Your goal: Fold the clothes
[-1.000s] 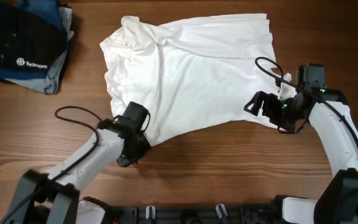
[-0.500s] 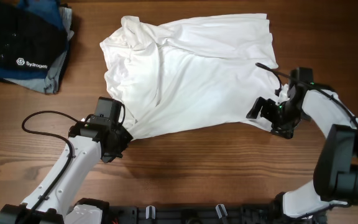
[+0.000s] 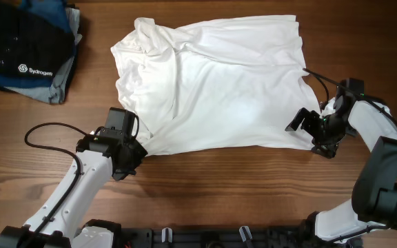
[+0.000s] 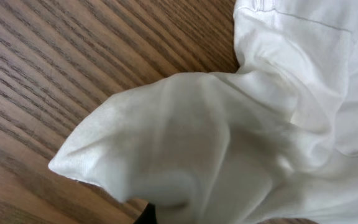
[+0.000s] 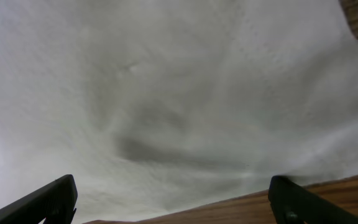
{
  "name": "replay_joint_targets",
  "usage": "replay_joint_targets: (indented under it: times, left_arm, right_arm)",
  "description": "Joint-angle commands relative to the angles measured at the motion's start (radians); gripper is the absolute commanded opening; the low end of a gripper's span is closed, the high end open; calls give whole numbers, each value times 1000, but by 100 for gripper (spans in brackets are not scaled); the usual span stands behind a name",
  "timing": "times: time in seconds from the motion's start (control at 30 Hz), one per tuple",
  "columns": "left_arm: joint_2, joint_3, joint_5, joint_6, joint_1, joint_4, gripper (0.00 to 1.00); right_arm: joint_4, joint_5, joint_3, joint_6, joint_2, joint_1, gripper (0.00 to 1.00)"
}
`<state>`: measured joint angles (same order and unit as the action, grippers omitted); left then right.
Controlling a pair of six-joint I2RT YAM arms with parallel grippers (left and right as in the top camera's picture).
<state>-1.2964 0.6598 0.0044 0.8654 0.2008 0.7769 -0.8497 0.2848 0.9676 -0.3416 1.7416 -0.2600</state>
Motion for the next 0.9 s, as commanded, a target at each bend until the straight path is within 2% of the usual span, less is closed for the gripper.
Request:
replay_joint_targets:
  times: [0.0,0.17,0.57,0.7,0.87]
  left_arm:
    - [14,-5,-21,-24,-7,-3,4]
    - [14,-5,-21,-26,-7,-10,4]
    - [14,-5,-21,-28,-7,-18,4]
    - [14,-5,-21,-40,-7,-20,4]
    - [14,-5,-8,-50,-7,-22,4]
  right_arm:
    - [-42,-38,34,-43,14,-3,100]
    - [-72,-27,35,31,-19,-3,99]
    - [-109,-20,35,-29,-40,-3,100]
    - [-71,-53,34,-55,-38,-6,100]
    - [-36,-3,34,-51,0,-24,99]
